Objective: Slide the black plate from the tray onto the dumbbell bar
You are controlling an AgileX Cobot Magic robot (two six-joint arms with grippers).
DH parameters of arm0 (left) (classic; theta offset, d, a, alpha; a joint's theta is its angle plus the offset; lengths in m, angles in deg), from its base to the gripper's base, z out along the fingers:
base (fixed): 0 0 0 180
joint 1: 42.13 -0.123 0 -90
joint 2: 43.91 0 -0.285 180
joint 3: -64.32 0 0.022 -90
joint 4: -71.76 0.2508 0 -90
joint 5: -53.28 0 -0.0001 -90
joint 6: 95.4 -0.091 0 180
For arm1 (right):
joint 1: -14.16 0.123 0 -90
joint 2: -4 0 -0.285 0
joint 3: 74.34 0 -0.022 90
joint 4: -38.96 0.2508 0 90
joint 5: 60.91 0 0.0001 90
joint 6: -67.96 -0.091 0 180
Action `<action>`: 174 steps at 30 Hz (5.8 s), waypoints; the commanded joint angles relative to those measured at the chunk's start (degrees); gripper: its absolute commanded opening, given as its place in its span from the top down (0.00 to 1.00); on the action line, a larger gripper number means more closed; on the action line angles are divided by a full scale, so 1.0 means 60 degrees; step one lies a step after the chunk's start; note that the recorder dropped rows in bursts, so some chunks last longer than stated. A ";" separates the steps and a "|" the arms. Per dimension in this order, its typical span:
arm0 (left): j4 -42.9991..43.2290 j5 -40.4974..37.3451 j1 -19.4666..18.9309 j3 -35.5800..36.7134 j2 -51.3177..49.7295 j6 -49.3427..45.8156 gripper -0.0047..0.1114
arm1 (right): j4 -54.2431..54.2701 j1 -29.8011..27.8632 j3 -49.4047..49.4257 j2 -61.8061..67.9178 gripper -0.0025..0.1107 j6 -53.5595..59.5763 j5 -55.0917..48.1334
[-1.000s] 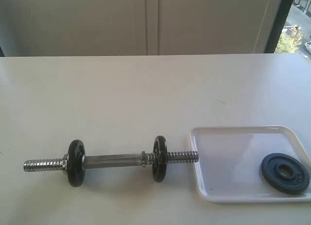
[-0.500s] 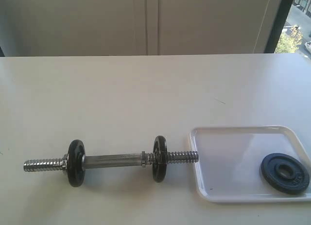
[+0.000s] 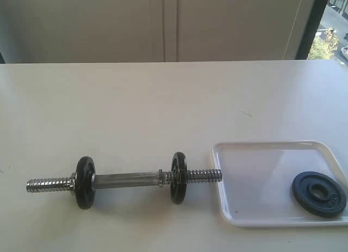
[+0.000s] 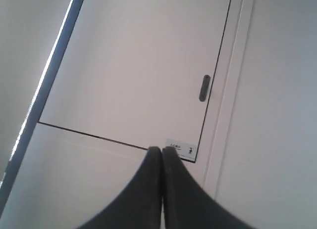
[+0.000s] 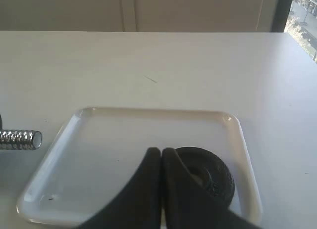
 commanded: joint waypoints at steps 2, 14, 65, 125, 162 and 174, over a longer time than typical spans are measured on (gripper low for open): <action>0.0228 0.0310 -0.0017 -0.0075 -0.0213 0.0728 0.96 | -0.0017 0.0065 0.0045 -0.0050 0.98 0.0094 0.0094; 0.2869 -0.0841 0.0003 -0.0921 -0.1803 0.1843 0.96 | -0.0017 0.0067 0.0045 -0.0050 0.98 -0.0085 0.0094; 0.0841 -1.1550 0.8118 -0.9562 -1.4902 -0.8163 0.96 | -0.0017 0.0257 0.0045 -0.0050 0.98 -0.0088 0.0094; 0.2457 -0.9888 0.7819 -0.9829 -1.7245 -0.7830 0.41 | -0.0017 0.0382 0.0045 -0.0050 0.98 -0.0088 0.0094; 0.2377 -0.9055 0.7819 -0.9494 -1.7245 -0.7830 0.81 | -0.0017 0.0382 0.0045 -0.0050 0.98 -0.0088 0.0094; 0.2377 -0.9038 0.7819 -0.9494 -1.6803 -0.7613 0.96 | -0.0193 0.0382 0.0045 -0.0050 0.98 -0.0088 0.0094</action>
